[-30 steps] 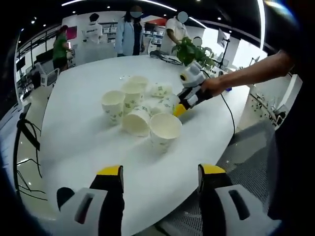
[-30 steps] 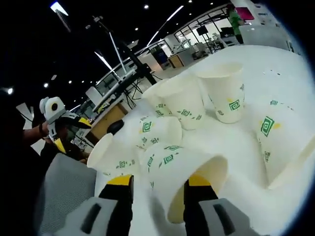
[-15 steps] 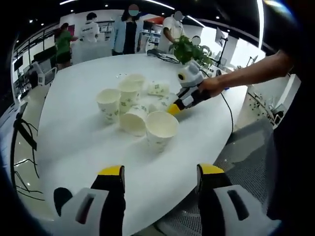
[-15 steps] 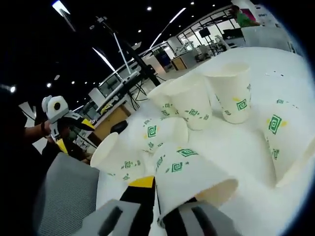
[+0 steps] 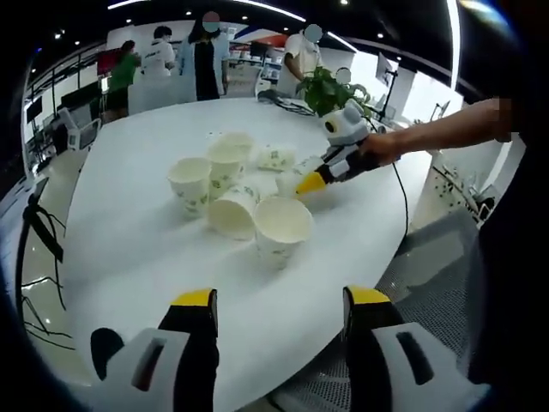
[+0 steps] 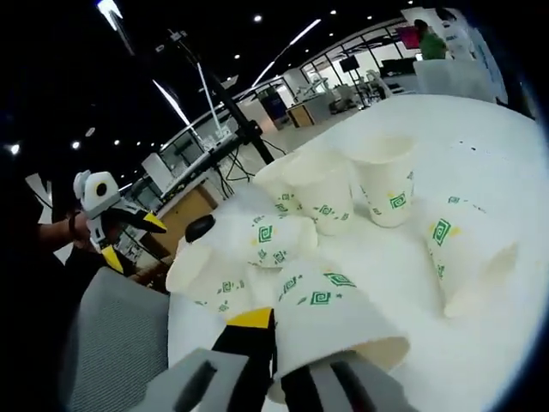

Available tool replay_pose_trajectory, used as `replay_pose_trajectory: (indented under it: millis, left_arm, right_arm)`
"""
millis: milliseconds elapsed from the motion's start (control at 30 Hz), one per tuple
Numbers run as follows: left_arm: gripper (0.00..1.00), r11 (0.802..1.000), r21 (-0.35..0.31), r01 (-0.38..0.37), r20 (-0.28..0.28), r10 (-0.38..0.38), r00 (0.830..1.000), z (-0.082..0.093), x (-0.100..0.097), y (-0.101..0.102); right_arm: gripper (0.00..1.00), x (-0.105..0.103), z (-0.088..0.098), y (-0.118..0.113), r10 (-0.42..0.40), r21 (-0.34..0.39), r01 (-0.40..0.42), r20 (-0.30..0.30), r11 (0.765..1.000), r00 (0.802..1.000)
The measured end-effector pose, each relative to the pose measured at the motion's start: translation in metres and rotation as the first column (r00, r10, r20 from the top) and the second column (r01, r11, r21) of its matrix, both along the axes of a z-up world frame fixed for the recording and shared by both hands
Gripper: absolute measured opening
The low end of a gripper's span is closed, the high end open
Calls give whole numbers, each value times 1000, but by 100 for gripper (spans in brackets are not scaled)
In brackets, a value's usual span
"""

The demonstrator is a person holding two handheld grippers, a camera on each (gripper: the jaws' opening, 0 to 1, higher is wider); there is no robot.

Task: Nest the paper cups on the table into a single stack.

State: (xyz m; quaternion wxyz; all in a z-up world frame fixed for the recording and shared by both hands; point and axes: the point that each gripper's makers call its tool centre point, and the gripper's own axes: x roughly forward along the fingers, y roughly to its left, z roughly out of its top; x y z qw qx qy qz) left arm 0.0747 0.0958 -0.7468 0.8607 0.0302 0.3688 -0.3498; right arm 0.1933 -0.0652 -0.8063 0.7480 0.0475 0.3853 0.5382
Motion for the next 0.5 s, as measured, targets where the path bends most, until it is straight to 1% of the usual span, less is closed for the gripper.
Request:
replay_pose_trajectory:
  millis: [67,133,200,333,400,500]
  left_arm:
    - [57,1000,-4,7,2,-7,1000,0,-1,-2]
    - [57,1000,-10,13,5,-13,1000,0,-1,-4]
    - [57,1000,-12,19,6,-19,1000,0,-1,-4]
    - [57,999,-16,28,12,-28,1000,-2,-1,-2]
    - [57,999,-15,30,13,-30,999,-2,-1,0]
    - [57,999,-16,35,15,-35,999,-2,-1,3]
  right_arm:
    - [0,-6,6,-2,3,-14,-3,-12,1000,1000]
    - [0,-6,10,-5,-1,-27,2,3,1000,1000]
    - [0,-8,13,-6,-7,-31,7,-2,999,1000]
    - [0,-18,22,-4,16,-70,-15,12,997,1000]
    - [0,-24,30,1,27,-81,-24,27,996,999]
    - [0,-25,43,6,41,-97,-37,40,995,998]
